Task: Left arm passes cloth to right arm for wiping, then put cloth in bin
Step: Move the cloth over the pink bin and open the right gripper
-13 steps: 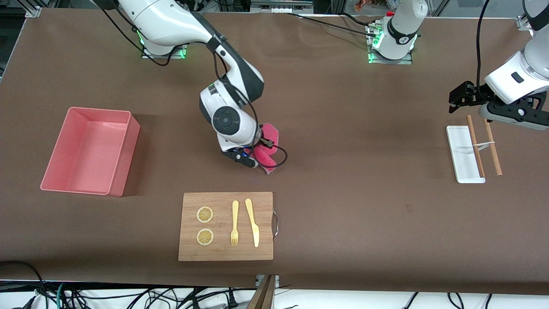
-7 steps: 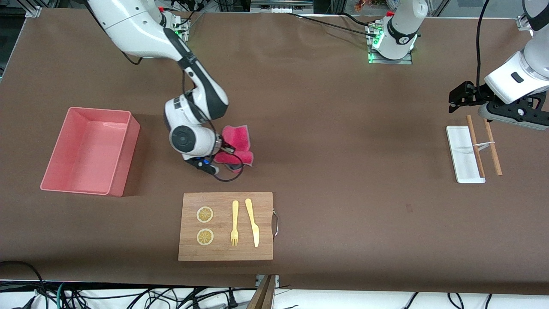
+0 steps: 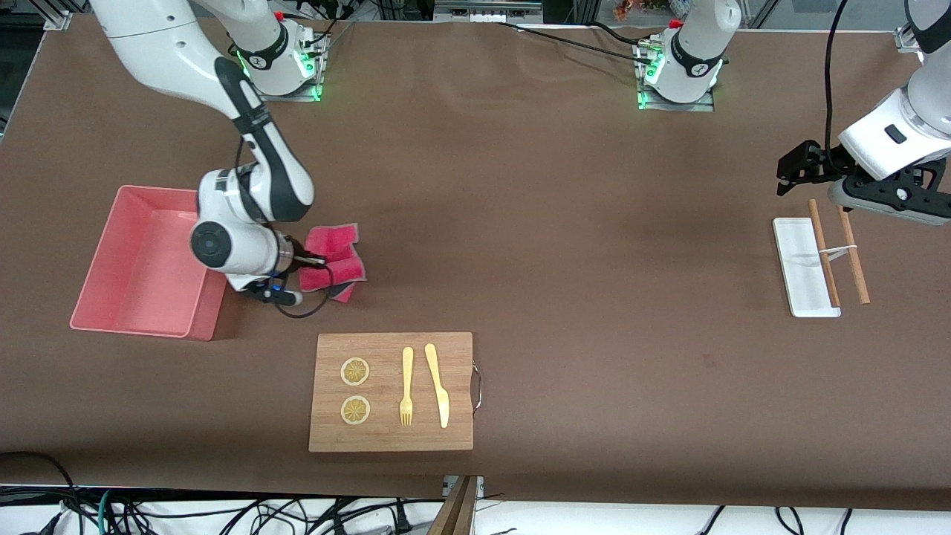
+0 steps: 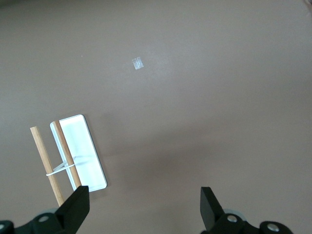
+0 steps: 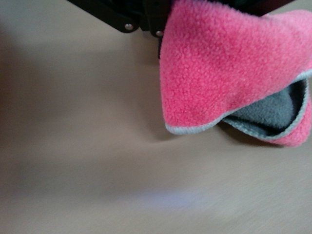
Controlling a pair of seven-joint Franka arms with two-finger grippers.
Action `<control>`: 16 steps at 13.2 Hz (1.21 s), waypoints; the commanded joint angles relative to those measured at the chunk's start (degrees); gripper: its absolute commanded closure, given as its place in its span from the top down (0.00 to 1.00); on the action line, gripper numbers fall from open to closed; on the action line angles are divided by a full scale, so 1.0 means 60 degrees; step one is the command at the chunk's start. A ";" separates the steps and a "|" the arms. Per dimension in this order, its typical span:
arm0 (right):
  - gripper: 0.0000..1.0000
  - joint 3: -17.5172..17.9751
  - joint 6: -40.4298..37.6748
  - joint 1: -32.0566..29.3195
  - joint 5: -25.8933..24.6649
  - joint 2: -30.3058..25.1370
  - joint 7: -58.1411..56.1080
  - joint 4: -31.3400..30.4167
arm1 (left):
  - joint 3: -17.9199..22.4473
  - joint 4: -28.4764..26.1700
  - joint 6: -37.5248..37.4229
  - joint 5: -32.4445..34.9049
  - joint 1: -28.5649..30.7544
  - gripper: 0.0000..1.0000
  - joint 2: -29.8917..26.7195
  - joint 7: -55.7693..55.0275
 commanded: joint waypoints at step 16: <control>0.37 -0.2592 -0.4011 -0.0935 -0.2486 -0.4149 -0.5108 0.0022 | 0.0055 -0.0014 -0.0110 -0.0065 -0.0125 1.00 -0.0121 0.0045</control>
